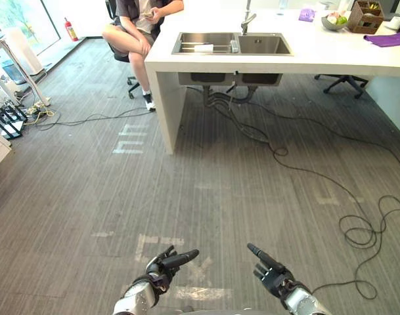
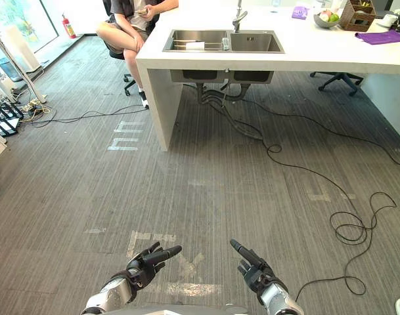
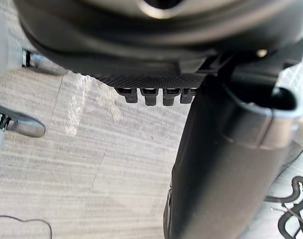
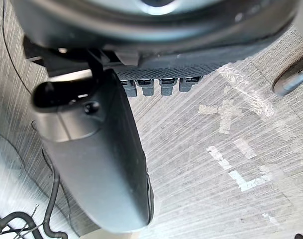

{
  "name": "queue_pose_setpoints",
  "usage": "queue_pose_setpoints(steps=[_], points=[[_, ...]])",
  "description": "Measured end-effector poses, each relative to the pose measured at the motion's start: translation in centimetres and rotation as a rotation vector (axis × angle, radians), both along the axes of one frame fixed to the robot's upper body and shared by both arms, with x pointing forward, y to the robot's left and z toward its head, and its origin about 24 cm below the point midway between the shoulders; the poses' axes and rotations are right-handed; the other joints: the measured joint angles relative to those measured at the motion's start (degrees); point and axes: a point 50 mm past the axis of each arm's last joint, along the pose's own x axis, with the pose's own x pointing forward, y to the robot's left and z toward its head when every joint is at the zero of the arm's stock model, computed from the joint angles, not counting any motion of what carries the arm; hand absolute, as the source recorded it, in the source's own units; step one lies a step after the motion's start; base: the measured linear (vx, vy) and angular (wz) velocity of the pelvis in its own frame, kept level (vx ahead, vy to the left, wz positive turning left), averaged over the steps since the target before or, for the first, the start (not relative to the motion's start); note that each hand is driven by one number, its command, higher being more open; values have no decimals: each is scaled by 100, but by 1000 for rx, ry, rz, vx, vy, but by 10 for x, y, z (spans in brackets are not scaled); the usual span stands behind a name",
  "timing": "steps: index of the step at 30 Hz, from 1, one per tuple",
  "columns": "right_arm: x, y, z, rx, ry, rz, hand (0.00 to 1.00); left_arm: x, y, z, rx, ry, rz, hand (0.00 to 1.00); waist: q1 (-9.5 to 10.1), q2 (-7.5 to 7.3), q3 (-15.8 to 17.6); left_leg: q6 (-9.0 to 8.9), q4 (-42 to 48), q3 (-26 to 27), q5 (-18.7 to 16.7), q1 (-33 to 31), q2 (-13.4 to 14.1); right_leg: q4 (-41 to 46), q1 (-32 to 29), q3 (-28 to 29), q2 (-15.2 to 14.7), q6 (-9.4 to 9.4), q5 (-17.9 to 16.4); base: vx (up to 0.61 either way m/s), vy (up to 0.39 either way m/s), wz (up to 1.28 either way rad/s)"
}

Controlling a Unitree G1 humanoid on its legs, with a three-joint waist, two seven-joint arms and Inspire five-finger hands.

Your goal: Walk over to the sink, pick up the cup, carry it to the dishwasher, place the cup inside the dishwasher, then close the dishwasher door

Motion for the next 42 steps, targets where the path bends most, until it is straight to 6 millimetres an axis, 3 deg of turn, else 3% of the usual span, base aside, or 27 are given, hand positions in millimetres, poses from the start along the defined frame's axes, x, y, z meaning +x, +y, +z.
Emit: queue_pose_setpoints(steps=[7,13,18,22,26,29,30,31,33,35,36,38,39,42], points=[[4,-6,4,-108,-25,75,100,-7,2,-3,14,12,-2,100,-10,16,-10,15,50,17,-9,-3,6,32,-3,17,-1,-5,3,-40,-6,-1],[-3,-12,3,-144,-26,74,100,-26,6,-15,-2,134,-8,100,-53,66,-42,17,53,62,-9,4,8,27,-20,72,3,-57,37,-5,-1,-4],[-26,-9,-9,-114,57,58,100,-42,10,-22,-57,227,-36,100,-101,74,-51,21,22,229,-6,63,39,-21,-18,200,45,-80,102,-29,-9,-14],[-50,-8,-17,-113,128,88,100,-45,13,-24,-95,258,15,100,-134,79,-55,33,-38,356,2,121,57,-73,-34,350,83,-95,174,-35,-5,-20],[-58,-7,-20,-110,165,112,100,-44,14,-24,-111,256,19,100,-135,78,-56,47,-41,471,6,87,60,-140,-94,446,95,-102,242,-41,1,-16],[-40,-6,-16,-106,124,127,100,-37,14,-22,-116,251,13,100,-131,74,-53,194,-16,577,-63,-122,51,492,-638,445,-16,33,-93,-30,20,-16],[-30,-6,-14,-110,105,146,100,-32,13,-20,-118,250,4,100,-129,14,-17,280,31,575,-100,-195,5,1025,-911,320,-163,185,-307,-3,32,4],[-22,-6,-12,-108,93,151,100,-28,13,-20,-119,249,-5,100,-127,-1,-5,324,64,573,-112,-220,-22,1316,-1034,226,-243,170,-335,5,41,-4],[26,-5,5,-78,-7,137,100,-9,10,-14,-103,221,-56,100,-97,-63,257,442,318,644,-174,-200,-61,3190,-1833,-155,-703,78,-288,-20,70,-9],[55,-5,19,-34,-92,74,100,6,10,-8,-98,187,-37,100,-88,-115,425,492,568,622,-327,4,-70,4205,-2096,-131,-978,22,-4,27,53,8],[64,-6,25,-26,-129,59,100,16,11,-3,-94,160,-20,100,-88,-101,458,504,693,572,-416,83,-39,4445,-2154,-103,-1025,-9,-87,109,29,23],[83,-7,41,-42,-223,70,100,46,13,17,-90,54,18,100,-94,-69,518,529,964,396,-669,67,41,3934,-2287,75,-918,-15,-355,122,-8,38],[89,-9,50,-65,-265,78,100,65,15,32,-90,-13,26,100,-125,-74,532,516,1036,242,-712,29,68,3029,-2321,292,-773,48,-284,108,-50,61],[89,-17,57,-112,-277,55,100,89,7,55,-116,-129,17,100,-175,-125,563,399,1102,-101,-815,12,65,601,-2231,681,-609,199,423,212,-147,65]])
